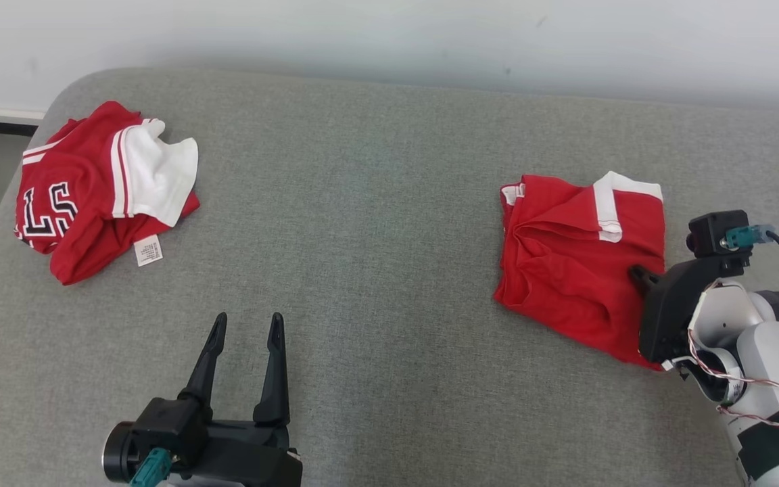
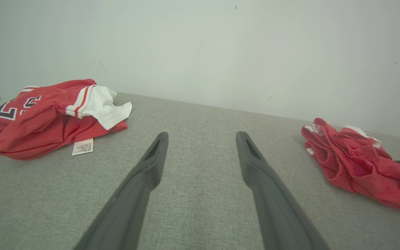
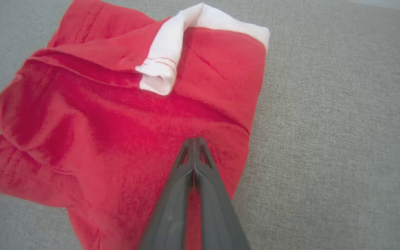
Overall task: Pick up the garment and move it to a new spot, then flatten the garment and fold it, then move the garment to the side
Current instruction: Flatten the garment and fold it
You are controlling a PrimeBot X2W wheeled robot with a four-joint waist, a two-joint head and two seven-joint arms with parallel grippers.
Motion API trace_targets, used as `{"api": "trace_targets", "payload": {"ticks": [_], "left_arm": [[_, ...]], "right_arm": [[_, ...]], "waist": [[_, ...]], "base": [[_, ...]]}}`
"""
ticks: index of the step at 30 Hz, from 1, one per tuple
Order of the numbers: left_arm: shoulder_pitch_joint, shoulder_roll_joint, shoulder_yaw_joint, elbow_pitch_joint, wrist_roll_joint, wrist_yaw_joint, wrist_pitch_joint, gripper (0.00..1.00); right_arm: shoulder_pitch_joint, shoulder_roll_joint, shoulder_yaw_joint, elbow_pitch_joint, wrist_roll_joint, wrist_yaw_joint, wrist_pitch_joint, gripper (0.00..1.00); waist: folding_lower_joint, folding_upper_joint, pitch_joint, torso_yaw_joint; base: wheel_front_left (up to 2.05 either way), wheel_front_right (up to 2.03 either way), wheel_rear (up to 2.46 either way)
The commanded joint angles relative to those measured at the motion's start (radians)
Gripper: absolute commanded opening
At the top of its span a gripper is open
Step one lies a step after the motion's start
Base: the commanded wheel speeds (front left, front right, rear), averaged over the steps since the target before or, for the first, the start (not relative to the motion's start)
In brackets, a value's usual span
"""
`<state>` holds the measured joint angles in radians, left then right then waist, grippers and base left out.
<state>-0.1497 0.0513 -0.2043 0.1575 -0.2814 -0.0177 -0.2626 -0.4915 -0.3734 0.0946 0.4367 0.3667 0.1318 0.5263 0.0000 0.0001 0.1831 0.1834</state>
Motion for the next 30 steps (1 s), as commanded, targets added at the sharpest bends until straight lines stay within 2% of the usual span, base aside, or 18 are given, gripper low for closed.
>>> {"api": "trace_targets", "payload": {"ticks": [1,12,19,30], "left_arm": [[-0.009,-0.001,0.0,0.0,0.006,0.0,-0.003,1.0],[-0.014,-0.001,-0.007,0.005,-0.005,-0.002,-0.003,1.0],[-0.013,-0.001,-0.019,0.012,-0.011,0.0,-0.003,1.0],[-0.013,-0.001,-0.048,0.005,-0.036,0.008,-0.003,1.0]], "right_arm": [[-0.014,0.007,0.002,0.005,-0.009,-0.002,-0.003,0.0],[-0.109,0.026,0.02,0.079,-0.023,-0.002,0.007,0.0],[-0.161,0.016,0.018,0.133,-0.03,-0.002,-0.001,0.0],[-0.277,-0.001,0.013,0.258,-0.063,-0.002,-0.017,0.0]], "waist": [[0.0,-0.0001,0.005,0.008],[0.0,-0.0001,0.021,0.042],[0.0,-0.0001,0.017,0.067],[0.0,-0.0001,0.042,0.151]], "base": [[0.0,0.0,0.0],[0.0,0.0,0.0],[0.0,0.0,0.0],[0.0,0.0,0.0]]}}
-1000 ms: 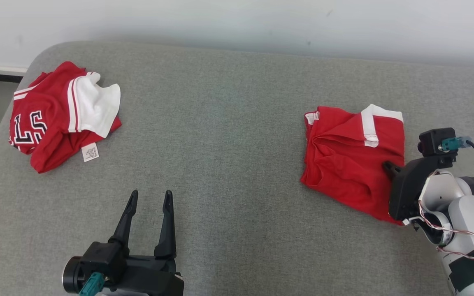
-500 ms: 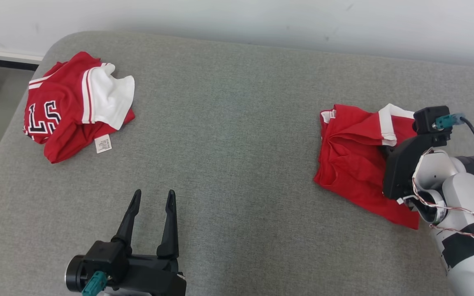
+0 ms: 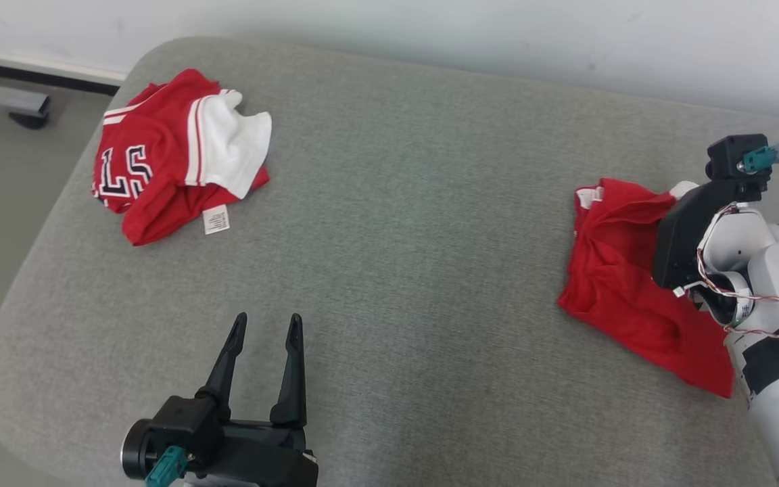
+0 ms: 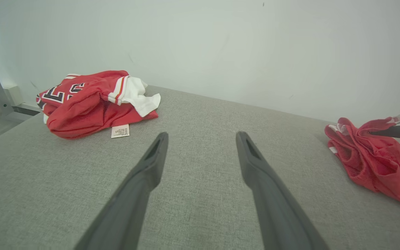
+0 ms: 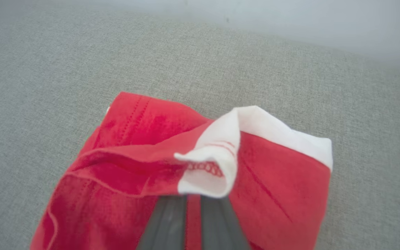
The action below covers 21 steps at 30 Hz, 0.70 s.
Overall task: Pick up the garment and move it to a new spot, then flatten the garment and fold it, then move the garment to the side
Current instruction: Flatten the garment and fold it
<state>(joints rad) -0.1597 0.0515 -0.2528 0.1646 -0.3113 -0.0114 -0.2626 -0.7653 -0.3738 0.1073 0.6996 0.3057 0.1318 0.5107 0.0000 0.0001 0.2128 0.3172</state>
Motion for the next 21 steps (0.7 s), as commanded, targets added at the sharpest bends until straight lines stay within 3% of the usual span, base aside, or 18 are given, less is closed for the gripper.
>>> {"api": "trace_targets", "payload": {"ticks": [1,14,17,18,21], "left_arm": [[-0.003,-0.002,-0.001,-0.003,-0.009,0.003,-0.003,1.0],[-0.023,-0.002,-0.032,-0.017,-0.034,0.022,-0.003,1.0],[-0.02,-0.002,-0.017,-0.016,-0.024,0.027,-0.003,1.0],[-0.018,-0.002,-0.012,-0.017,-0.019,0.027,-0.003,1.0],[-0.007,-0.001,0.005,-0.017,-0.005,0.023,-0.003,1.0]], "right_arm": [[-0.013,-0.001,0.003,0.006,-0.006,-0.002,-0.005,0.0],[-0.142,0.013,0.064,0.082,-0.004,-0.002,-0.099,0.0],[-0.152,0.012,0.097,0.061,0.025,-0.002,-0.125,0.45],[-0.152,0.008,0.108,0.05,0.034,-0.002,-0.135,0.97],[-0.138,0.002,0.14,0.008,0.061,-0.002,-0.155,1.0]], "waist": [[0.0,-0.0001,0.016,0.025],[0.0,-0.0001,0.073,0.094],[0.0,-0.0001,0.061,0.081],[0.0,-0.0001,0.056,0.073],[0.0,-0.0001,0.037,0.042]], "base": [[0.0,0.0,0.0],[0.0,0.0,0.0],[0.0,0.0,0.0],[0.0,0.0,0.0],[0.0,0.0,0.0]]}}
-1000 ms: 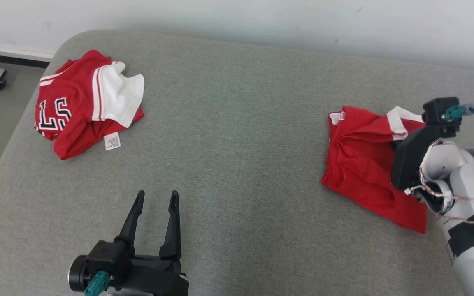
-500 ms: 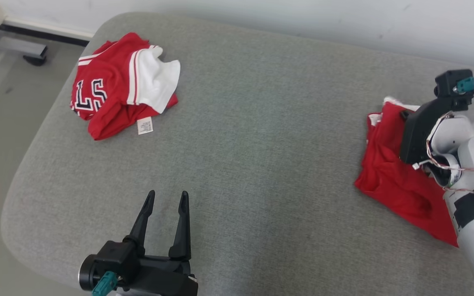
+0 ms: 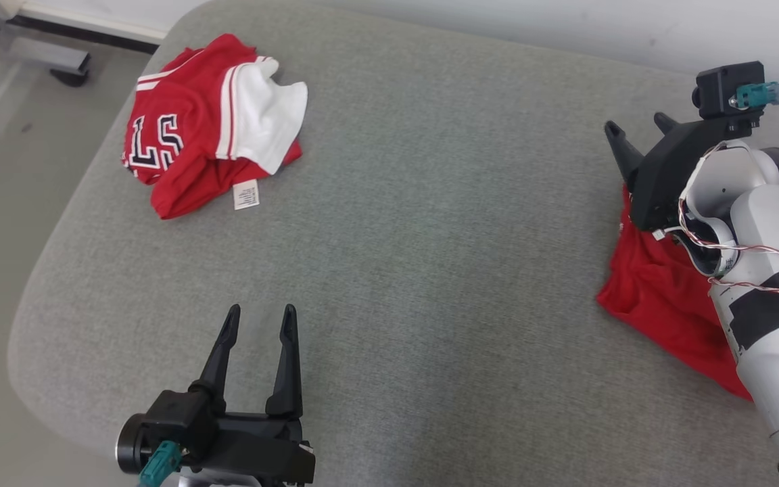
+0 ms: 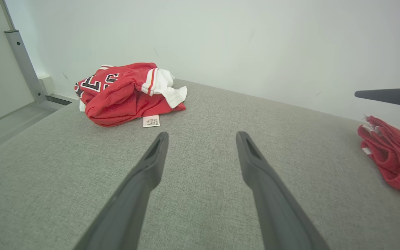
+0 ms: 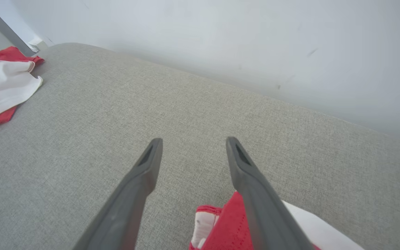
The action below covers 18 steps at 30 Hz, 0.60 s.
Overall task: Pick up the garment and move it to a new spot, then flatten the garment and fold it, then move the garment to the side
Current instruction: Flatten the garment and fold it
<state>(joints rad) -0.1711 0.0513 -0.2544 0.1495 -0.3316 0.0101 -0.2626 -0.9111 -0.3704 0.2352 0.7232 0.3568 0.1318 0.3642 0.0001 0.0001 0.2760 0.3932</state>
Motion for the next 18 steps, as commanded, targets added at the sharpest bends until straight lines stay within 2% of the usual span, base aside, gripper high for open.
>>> {"api": "trace_targets", "payload": {"ticks": [1,5,10,18], "left_arm": [[0.007,-0.001,0.011,-0.001,0.018,-0.002,-0.003,1.0],[0.013,-0.001,0.03,0.001,0.035,-0.009,-0.003,1.0],[0.03,-0.001,0.053,0.004,0.052,-0.013,-0.003,1.0],[0.06,-0.001,0.081,0.013,0.078,-0.022,-0.003,1.0]], "right_arm": [[0.015,-0.008,0.021,-0.033,0.019,-0.002,-0.015,1.0],[0.058,-0.045,0.018,-0.105,0.039,-0.003,-0.06,1.0],[0.173,-0.069,-0.052,-0.194,0.006,-0.002,-0.131,1.0],[0.387,-0.023,-0.194,-0.302,-0.052,-0.002,-0.184,1.0]], "waist": [[-0.0001,-0.0001,-0.032,-0.045],[-0.0001,-0.0001,-0.062,-0.089],[-0.0001,-0.0001,-0.101,-0.141],[-0.0001,-0.0001,-0.151,-0.207]], "base": [[0.0,0.0,0.0],[0.0,0.0,0.0],[0.0,0.0,0.0],[0.0,0.0,0.0]]}}
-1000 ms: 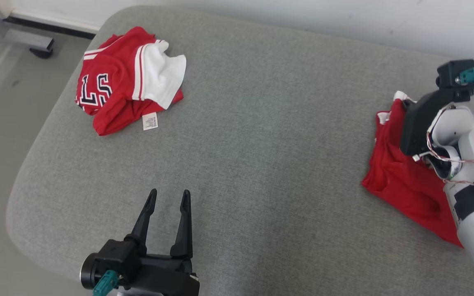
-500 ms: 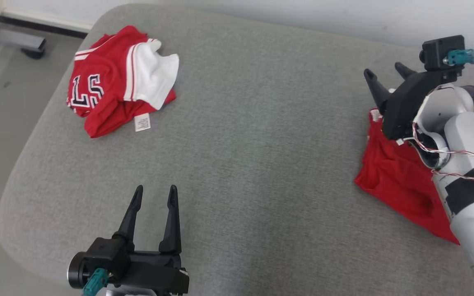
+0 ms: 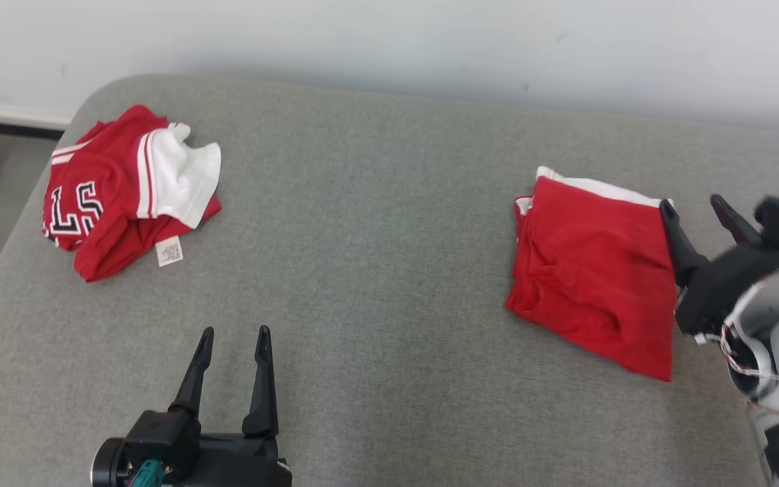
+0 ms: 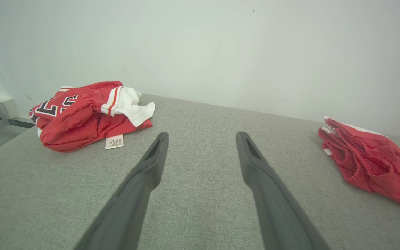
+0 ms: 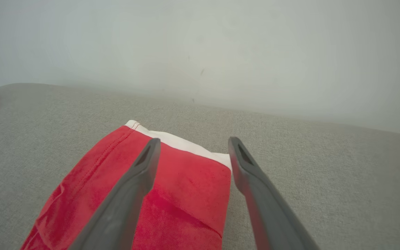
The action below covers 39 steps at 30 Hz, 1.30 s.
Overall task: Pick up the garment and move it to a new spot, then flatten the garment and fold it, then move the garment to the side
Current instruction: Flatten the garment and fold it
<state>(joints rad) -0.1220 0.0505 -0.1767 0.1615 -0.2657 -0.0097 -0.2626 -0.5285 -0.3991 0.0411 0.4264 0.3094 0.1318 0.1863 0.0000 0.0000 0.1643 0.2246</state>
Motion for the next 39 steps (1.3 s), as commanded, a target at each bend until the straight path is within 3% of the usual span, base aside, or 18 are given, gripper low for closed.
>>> {"api": "trace_targets", "payload": {"ticks": [1,9,16,26,39], "left_arm": [[0.014,0.0,0.005,0.0,0.014,-0.005,-0.003,1.0],[0.064,0.0,0.041,-0.009,0.035,-0.001,-0.003,1.0],[0.101,0.0,0.068,-0.013,0.073,-0.011,-0.003,1.0],[0.129,0.001,0.119,-0.008,0.126,-0.024,-0.003,1.0],[0.159,0.011,0.151,0.04,0.192,-0.04,-0.003,1.0]], "right_arm": [[0.035,0.015,-0.025,-0.023,-0.01,-0.002,-0.016,1.0],[0.306,0.172,-0.201,-0.237,-0.094,-0.002,-0.168,1.0],[0.491,0.308,-0.242,-0.355,-0.147,-0.002,-0.29,1.0],[0.574,0.332,-0.166,-0.316,-0.166,-0.002,-0.389,1.0],[0.576,0.347,-0.175,-0.241,-0.178,-0.002,-0.412,1.0]], "waist": [[0.0,0.0,-0.047,-0.043],[0.0,0.0,-0.097,-0.089],[0.0,0.0,-0.122,-0.135],[0.0,0.0,-0.162,-0.185],[0.0,0.0,-0.178,-0.216]], "base": [[0.0,0.0,0.0],[0.0,0.0,0.0],[0.0,0.0,0.0],[0.0,0.0,0.0],[0.0,0.0,0.0]]}}
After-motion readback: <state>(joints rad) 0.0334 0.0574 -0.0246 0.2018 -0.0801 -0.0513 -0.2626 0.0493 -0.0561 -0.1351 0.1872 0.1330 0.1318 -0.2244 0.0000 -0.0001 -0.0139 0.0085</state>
